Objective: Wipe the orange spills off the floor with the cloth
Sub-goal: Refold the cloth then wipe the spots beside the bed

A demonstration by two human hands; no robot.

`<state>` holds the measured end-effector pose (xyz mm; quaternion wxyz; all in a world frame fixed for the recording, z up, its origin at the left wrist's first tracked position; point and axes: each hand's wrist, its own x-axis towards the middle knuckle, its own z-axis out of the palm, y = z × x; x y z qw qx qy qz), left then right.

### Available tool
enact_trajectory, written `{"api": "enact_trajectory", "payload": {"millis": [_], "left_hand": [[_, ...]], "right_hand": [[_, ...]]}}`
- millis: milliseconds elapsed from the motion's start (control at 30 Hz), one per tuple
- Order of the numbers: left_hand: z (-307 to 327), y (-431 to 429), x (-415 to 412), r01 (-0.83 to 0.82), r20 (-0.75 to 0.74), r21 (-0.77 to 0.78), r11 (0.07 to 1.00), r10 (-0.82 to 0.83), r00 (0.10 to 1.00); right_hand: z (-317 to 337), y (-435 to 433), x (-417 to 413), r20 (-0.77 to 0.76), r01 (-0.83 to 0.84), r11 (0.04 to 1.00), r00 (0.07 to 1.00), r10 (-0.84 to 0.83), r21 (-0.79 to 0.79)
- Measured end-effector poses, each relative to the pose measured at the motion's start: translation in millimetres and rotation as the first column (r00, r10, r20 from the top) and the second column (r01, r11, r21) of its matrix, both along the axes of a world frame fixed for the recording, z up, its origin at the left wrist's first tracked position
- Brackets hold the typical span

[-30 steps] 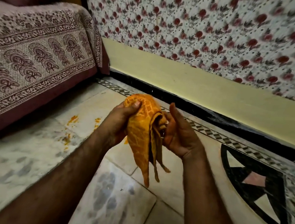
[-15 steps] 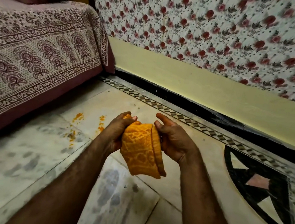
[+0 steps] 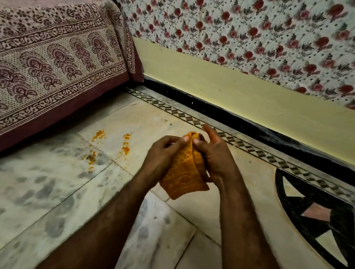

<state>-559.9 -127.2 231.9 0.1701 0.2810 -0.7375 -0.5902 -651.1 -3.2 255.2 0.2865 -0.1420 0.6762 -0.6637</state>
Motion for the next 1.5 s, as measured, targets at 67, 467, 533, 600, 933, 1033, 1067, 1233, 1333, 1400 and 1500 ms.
{"api": "enact_trajectory", "payload": {"millis": [67,467,533,600,933,1033,1067,1233,1333,1400,1500], "left_hand": [[2,9,-3,0.125,0.059,0.086,0.988,-0.131,0.990],[-22,12,-8,0.260,0.029,0.137,0.956,-0.266,0.963],[-24,13,-8,0.247,0.019,0.111,0.963,-0.251,0.968],[-23,14,-9,0.143,0.010,0.025,0.989,-0.143,0.990],[-25,-24,-2,-0.302,0.036,0.094,0.949,0.300,0.953],[-26,-43,8,-0.308,0.040,0.282,0.909,0.309,0.950],[-27,-47,10,-0.293,0.060,0.261,0.920,0.288,0.956],[-25,-53,9,-0.336,0.070,0.195,0.921,0.329,0.942],[-17,-59,15,-0.260,0.025,0.246,0.934,0.262,0.965],[-13,-67,20,-0.117,-0.019,0.272,0.955,0.127,0.992],[-8,-77,24,-0.012,-0.027,0.222,0.975,0.018,0.999]], "right_hand": [[3,1,-3,-0.074,-0.046,0.997,0.996,0.051,0.066],[-2,7,-15,-0.098,-0.222,0.930,0.960,0.261,0.294],[0,6,-15,-0.080,-0.219,0.934,0.965,0.250,0.284],[0,4,-15,-0.061,-0.219,0.943,0.969,0.241,0.250],[-7,19,-29,-0.121,0.192,0.977,0.976,-0.180,0.097],[-9,38,-41,-0.078,0.221,0.975,0.972,-0.220,-0.002],[-10,42,-44,-0.067,0.193,0.981,0.979,-0.194,-0.019],[-15,52,-51,-0.089,0.136,0.990,0.986,-0.139,-0.035],[-15,54,-51,-0.114,0.105,0.994,0.988,-0.103,0.012],[-15,56,-51,-0.179,0.093,0.992,0.981,-0.076,0.089],[-14,56,-50,-0.245,0.091,0.972,0.969,-0.036,0.216]]}}
